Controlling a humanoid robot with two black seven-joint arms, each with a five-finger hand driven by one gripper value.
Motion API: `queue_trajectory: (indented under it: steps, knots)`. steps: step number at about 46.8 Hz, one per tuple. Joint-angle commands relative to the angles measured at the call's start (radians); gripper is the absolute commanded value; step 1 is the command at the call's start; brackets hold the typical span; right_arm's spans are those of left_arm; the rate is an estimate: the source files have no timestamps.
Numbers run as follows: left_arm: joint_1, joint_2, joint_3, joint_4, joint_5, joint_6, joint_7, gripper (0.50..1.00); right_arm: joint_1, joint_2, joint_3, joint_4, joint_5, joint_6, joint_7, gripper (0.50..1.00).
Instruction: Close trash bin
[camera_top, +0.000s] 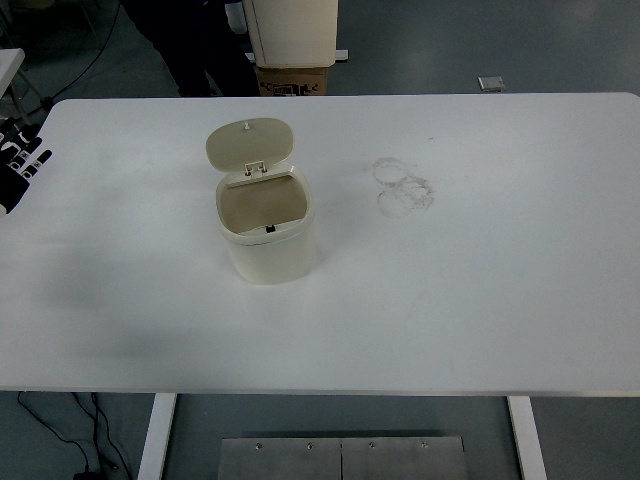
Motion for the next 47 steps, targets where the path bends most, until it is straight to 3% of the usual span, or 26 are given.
queue_trajectory:
  steps: [1, 22, 37, 47]
  knots:
    - [-0.014, 0.000, 0.000, -0.001, 0.000, -0.002, 0.000, 1.000, 0.000, 0.000, 0.000, 0.000, 0.000, 0.000, 0.000, 0.991]
    - [-0.099, 0.014, 0.005, -0.008, 0.000, 0.001, 0.002, 1.000, 0.000, 0.000, 0.000, 0.000, 0.000, 0.000, 0.000, 0.991]
    - [-0.100, 0.008, 0.021, -0.008, 0.003, 0.005, 0.008, 1.000, 0.000, 0.000, 0.000, 0.000, 0.000, 0.000, 0.000, 0.991]
    - [-0.152, 0.009, 0.066, -0.008, 0.116, 0.024, 0.008, 1.000, 0.000, 0.000, 0.000, 0.000, 0.000, 0.000, 0.000, 0.991]
